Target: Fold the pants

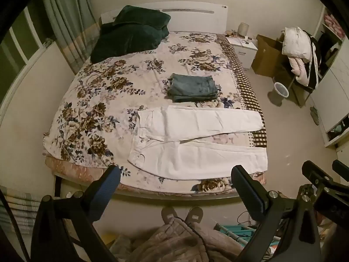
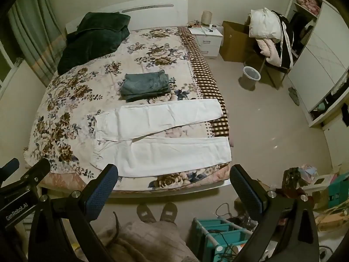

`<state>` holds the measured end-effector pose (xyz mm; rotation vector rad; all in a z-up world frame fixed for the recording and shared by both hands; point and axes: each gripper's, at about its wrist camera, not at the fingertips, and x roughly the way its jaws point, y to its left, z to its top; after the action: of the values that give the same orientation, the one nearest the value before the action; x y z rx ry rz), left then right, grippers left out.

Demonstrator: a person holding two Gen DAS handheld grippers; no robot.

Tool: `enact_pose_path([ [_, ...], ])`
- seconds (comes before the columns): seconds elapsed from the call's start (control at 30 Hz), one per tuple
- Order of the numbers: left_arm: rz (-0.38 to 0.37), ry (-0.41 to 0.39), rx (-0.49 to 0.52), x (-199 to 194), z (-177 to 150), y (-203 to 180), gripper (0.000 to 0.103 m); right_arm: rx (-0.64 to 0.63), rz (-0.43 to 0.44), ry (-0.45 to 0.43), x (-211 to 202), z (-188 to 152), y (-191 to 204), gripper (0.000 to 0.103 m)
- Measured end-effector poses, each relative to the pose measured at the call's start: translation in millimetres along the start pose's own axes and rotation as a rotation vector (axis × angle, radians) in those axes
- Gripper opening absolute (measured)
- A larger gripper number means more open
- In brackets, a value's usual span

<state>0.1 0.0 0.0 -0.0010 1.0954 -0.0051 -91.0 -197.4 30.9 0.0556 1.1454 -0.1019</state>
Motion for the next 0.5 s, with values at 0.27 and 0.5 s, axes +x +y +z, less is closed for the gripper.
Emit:
enact_pose_path([
  [0.27,-0.005,0.004,0.003,0.8,2.1,0.6,0.103,0.000,-0.007,0.000,-0.1,0.1,0.4,0.103],
  [0.5,-0.001,-0.008,0.009,0.8,-0.2,-2.2,0.103,0.004,-0.006,-0.003,-1.2,-0.2,-0.9,0.103],
])
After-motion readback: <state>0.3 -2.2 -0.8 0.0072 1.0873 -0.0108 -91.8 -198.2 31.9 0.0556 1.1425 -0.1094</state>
